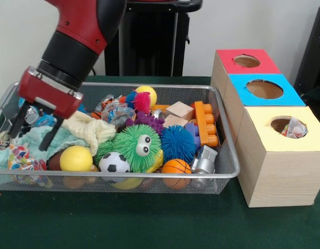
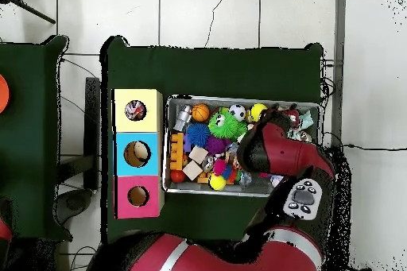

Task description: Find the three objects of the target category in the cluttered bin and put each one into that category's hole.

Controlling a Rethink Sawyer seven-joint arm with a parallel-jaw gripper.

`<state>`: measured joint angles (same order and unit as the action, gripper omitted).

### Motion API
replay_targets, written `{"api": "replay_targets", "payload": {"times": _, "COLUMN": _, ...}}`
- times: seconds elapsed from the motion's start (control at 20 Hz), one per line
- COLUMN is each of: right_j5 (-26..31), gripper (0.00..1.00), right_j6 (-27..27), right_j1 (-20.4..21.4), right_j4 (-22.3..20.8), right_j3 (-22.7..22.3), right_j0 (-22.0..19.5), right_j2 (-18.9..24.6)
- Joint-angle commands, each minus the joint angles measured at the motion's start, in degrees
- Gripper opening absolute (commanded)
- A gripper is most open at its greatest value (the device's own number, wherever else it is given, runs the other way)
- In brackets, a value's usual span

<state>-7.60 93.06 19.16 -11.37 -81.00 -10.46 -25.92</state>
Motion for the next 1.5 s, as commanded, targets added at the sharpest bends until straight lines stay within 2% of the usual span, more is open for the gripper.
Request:
{"api": "replay_targets", "payload": {"times": 0.05, "right_j5": -1.6, "gripper": 1.00, "right_j6": 9.1, "right_j1": -4.5, "right_j4": 0.0, "right_j3": -0.4, "right_j0": -3.3, "right_j2": 6.5}}
{"api": "replay_targets", "payload": {"times": 0.5, "right_j5": -3.8, "gripper": 1.00, "right_j6": 9.4, "right_j1": -7.7, "right_j4": -0.8, "right_j3": 0.1, "right_j0": -6.0, "right_j2": 10.0}}
{"api": "replay_targets", "payload": {"times": 0.6, "right_j5": -4.0, "gripper": 1.00, "right_j6": 9.2, "right_j1": -7.8, "right_j4": -2.0, "right_j3": -0.2, "right_j0": -7.4, "right_j2": 12.2}}
{"api": "replay_targets", "payload": {"times": 0.7, "right_j5": -3.4, "gripper": 1.00, "right_j6": 8.6, "right_j1": -7.1, "right_j4": -4.4, "right_j3": -1.3, "right_j0": -10.1, "right_j2": 16.6}}
{"api": "replay_targets", "payload": {"times": 0.8, "right_j5": -3.1, "gripper": 1.00, "right_j6": 8.4, "right_j1": -5.8, "right_j4": -6.4, "right_j3": -3.3, "right_j0": -12.5, "right_j2": 20.6}}
{"api": "replay_targets", "payload": {"times": 0.9, "right_j5": -2.0, "gripper": 1.00, "right_j6": 8.4, "right_j1": -4.5, "right_j4": -7.2, "right_j3": -5.1, "right_j0": -13.5, "right_j2": 22.7}}
{"api": "replay_targets", "payload": {"times": 1.05, "right_j5": -2.0, "gripper": 1.00, "right_j6": 8.9, "right_j1": -3.2, "right_j4": -7.3, "right_j3": -6.4, "right_j0": -13.4, "right_j2": 22.8}}
{"api": "replay_targets", "payload": {"times": 1.5, "right_j5": -7.1, "gripper": 1.00, "right_j6": 8.9, "right_j1": -4.4, "right_j4": -7.3, "right_j3": -3.7, "right_j0": -12.2, "right_j2": 20.3}}
